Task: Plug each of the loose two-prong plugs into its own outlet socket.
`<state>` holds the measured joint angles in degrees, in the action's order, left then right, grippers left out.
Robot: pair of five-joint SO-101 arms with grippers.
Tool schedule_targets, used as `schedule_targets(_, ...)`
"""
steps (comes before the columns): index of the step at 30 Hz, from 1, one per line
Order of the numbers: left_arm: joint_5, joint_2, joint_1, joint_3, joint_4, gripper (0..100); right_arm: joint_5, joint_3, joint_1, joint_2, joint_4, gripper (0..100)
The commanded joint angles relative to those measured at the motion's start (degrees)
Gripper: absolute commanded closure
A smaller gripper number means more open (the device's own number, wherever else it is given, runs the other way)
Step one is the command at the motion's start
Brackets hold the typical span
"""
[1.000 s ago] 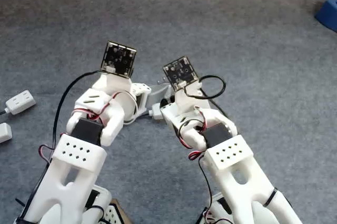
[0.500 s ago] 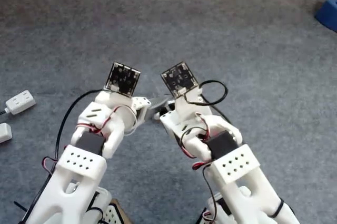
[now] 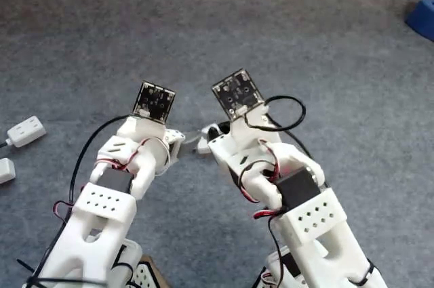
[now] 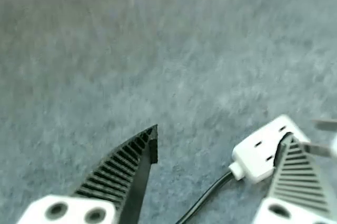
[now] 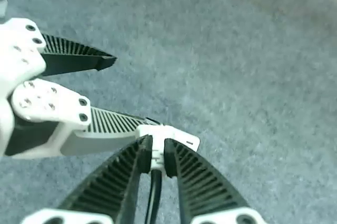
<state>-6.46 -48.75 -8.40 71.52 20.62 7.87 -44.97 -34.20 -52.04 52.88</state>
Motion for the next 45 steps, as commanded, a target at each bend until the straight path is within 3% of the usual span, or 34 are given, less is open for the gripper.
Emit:
schedule_targets(1,-0.4,-0.5,0.7,-0.6,-2.5,65,0.9,2.9,0.0,-1.5,0.0,99.2)
schedule_targets(6,-0.6,-0.8,4.3,-0.7,-3.7,65,5.2,3.3,0.4,3.9,2.7,99.2)
schedule_targets(14,-2.9,-0.8,11.7,0.0,-8.1,65,7.1,5.7,7.7,17.2,4.3,99.2)
schedule_targets(17,-2.9,-0.7,12.9,-0.5,-8.4,65,0.5,0.2,8.3,19.3,0.0,98.7)
schedule_targets(20,-2.6,-0.6,12.6,-0.5,-8.4,65,-6.6,-2.4,6.5,20.0,-3.0,92.0)
schedule_targets(24,-2.7,-0.6,12.9,-0.6,-8.4,65,-21.5,-2.2,3.6,20.0,-0.7,83.3)
schedule_targets(28,-2.7,-0.6,13.5,-0.6,-8.5,65,-34.7,-2.3,2.2,20.0,-0.2,81.3)
schedule_targets(35,-2.5,-0.5,13.9,0.0,-9.8,65,-33.0,0.1,-1.0,20.7,7.1,79.3)
schedule_targets(45,-2.5,-0.5,13.7,1.3,-10.8,65,-28.2,1.1,-0.7,23.7,7.1,79.4)
